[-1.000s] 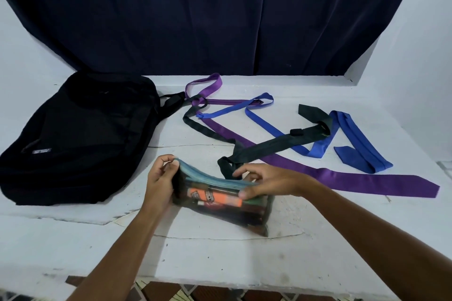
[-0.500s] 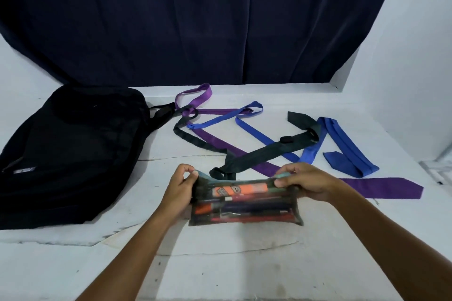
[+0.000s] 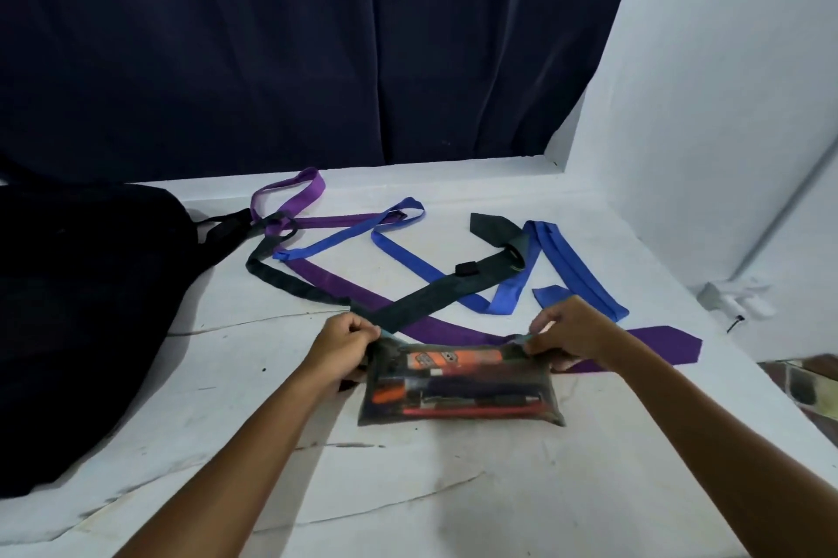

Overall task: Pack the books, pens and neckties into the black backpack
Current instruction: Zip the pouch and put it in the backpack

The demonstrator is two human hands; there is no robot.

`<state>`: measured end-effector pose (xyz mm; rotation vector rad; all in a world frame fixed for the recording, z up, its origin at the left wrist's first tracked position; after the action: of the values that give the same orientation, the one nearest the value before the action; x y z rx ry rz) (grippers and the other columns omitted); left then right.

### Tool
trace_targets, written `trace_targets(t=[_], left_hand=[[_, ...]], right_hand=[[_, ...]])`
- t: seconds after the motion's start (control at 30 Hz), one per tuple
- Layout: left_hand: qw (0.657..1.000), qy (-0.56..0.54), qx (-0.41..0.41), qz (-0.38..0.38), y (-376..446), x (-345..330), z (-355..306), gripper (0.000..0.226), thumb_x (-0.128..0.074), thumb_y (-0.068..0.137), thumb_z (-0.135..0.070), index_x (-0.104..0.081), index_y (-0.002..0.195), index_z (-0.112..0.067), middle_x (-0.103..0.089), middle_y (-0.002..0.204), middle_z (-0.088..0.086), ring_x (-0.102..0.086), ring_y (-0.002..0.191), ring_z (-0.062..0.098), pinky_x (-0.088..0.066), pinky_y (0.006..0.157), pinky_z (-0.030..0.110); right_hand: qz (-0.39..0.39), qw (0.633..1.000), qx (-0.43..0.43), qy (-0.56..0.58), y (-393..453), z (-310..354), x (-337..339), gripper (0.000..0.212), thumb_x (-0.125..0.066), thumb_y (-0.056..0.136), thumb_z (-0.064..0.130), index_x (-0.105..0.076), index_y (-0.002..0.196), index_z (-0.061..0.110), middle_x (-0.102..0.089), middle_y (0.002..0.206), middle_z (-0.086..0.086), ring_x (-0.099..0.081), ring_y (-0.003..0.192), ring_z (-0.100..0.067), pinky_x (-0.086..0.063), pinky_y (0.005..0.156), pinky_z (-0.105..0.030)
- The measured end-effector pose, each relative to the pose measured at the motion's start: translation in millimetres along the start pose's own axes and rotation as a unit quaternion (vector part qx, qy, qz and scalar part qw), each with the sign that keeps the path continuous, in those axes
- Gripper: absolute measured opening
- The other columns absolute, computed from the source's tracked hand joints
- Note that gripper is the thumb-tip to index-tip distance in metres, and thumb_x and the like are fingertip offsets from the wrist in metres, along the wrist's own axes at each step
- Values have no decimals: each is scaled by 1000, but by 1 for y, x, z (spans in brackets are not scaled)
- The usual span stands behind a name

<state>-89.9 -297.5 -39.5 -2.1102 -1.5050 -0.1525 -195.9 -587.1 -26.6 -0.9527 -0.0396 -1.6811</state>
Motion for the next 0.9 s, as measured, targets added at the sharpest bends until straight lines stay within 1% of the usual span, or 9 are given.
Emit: trace_targets(t=[0.1,0.17,0.27,0.37,0.5,0.63,0.77,0.8,0.9], left_hand=[[999,24,-22,-27,-1,20,-14,7,-63,93,-15,-62,97,-9,-66,99,10,-67,89,24,-58,59,33],[997,47,-42,-44,-8,39,-22,6,-65,92,-16,-62,96,-13,-68,98,8,-69,86,22,-56,62,31],[994,51,-75,-63,-21,74,-27,7,-67,91,-19,-61,93,-16,-69,97,8,-70,87,23,-54,66,32],[989,29,-91,-117,-36,126,-19,9,-69,89,-20,-63,94,-14,-70,98,11,-70,89,27,-54,67,34],[971,38,-104,-213,-59,215,5,14,-72,87,-21,-65,97,-15,-71,94,10,-69,85,23,-56,70,35],[945,57,-90,-311,-73,320,47,20,-77,82,-30,-66,95,-22,-70,88,0,-68,86,20,-56,83,39],[936,56,-77,-338,-75,410,100,25,-75,83,-34,-64,102,-21,-67,92,0,-66,92,19,-50,86,32],[934,59,-72,-345,-74,427,114,27,-75,84,-35,-64,103,-20,-67,97,0,-65,96,20,-47,87,30],[931,72,-16,-359,-64,469,161,43,-73,84,-44,-59,118,-22,-59,123,3,-55,114,24,-41,95,32]], right_hand=[[-93,992,64,-64,4,20,12,15,-80,79,18,-68,82,11,-67,78,-8,-62,63,-17,-54,58,-30],[-110,986,123,-38,2,45,11,11,-74,83,16,-69,77,9,-66,75,-10,-59,62,-16,-50,53,-26],[-35,987,154,38,2,87,-8,11,-69,88,12,-69,82,3,-63,72,-18,-57,61,-19,-44,47,-22],[52,982,156,91,5,132,-45,12,-69,89,14,-70,90,2,-63,80,-15,-61,69,-21,-50,55,-27],[145,965,180,122,1,195,-112,21,-71,88,26,-69,98,8,-66,91,-10,-67,78,-20,-60,70,-31],[205,951,178,149,-13,253,-194,41,-74,83,40,-64,110,11,-64,110,-13,-68,89,-25,-60,81,-40],[224,950,137,166,-20,287,-280,76,-76,59,69,-57,118,26,-58,117,-5,-70,93,-24,-59,85,-42],[234,948,121,181,-21,292,-301,78,-75,60,71,-55,121,26,-58,117,-4,-70,93,-24,-59,86,-41],[258,931,108,235,-36,308,-354,50,-71,77,61,-56,112,29,-66,113,0,-71,95,-23,-59,84,-37]])
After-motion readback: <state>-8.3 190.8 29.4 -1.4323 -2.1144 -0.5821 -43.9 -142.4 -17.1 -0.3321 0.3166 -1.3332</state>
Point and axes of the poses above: each hand's wrist, its own y-axis towards the middle knuckle, its own x-axis out of the back of the hand, z = x × y, the point moved 3 cm from there along y, towards the middle knuckle
